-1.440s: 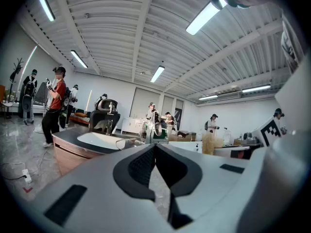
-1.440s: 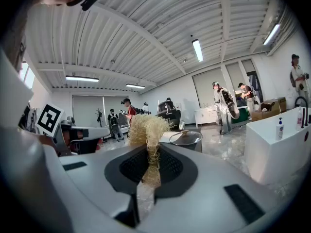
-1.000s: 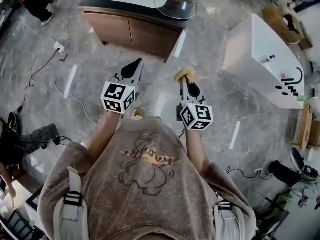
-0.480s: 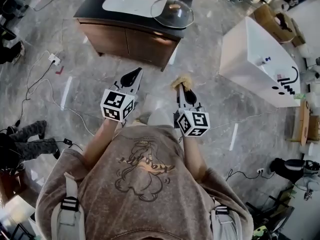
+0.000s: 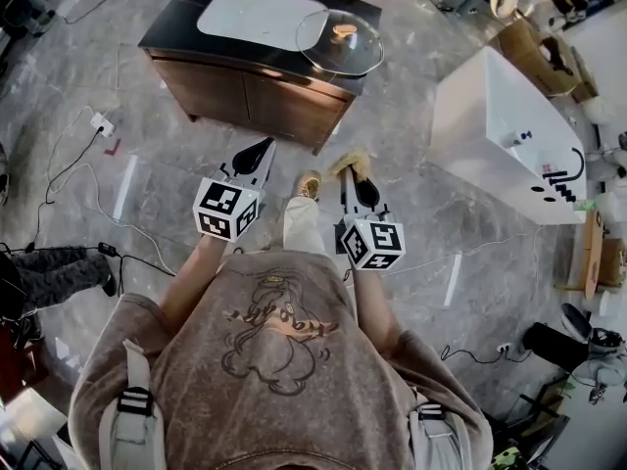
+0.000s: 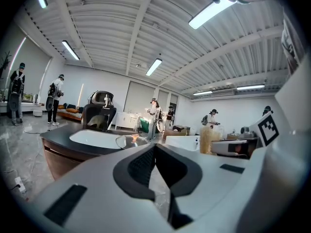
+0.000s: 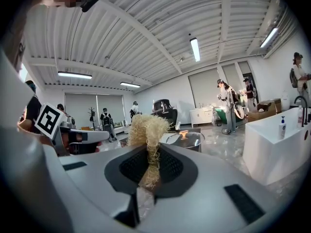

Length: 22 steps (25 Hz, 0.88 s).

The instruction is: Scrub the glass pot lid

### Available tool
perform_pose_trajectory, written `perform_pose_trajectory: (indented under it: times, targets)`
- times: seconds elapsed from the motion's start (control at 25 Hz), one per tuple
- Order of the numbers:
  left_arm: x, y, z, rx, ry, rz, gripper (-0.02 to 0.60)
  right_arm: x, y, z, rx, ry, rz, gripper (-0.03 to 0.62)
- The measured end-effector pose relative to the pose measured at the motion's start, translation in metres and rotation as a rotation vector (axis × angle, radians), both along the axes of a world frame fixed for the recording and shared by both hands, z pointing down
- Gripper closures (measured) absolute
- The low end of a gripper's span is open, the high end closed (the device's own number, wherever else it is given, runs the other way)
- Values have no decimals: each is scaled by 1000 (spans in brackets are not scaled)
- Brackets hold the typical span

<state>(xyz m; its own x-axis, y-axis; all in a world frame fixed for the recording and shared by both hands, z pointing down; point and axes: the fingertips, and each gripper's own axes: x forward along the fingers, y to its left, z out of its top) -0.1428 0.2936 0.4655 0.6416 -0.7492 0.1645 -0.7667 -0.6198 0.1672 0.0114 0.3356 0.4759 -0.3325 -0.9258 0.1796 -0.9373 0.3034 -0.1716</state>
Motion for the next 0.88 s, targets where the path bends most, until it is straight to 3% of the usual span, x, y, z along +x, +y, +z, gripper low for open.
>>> perform_pose_trajectory:
  times: [0.88]
  targets:
    - [65,-206,-7,-29,-11,-25,565,68,-210,3,-40,-28,-21,553]
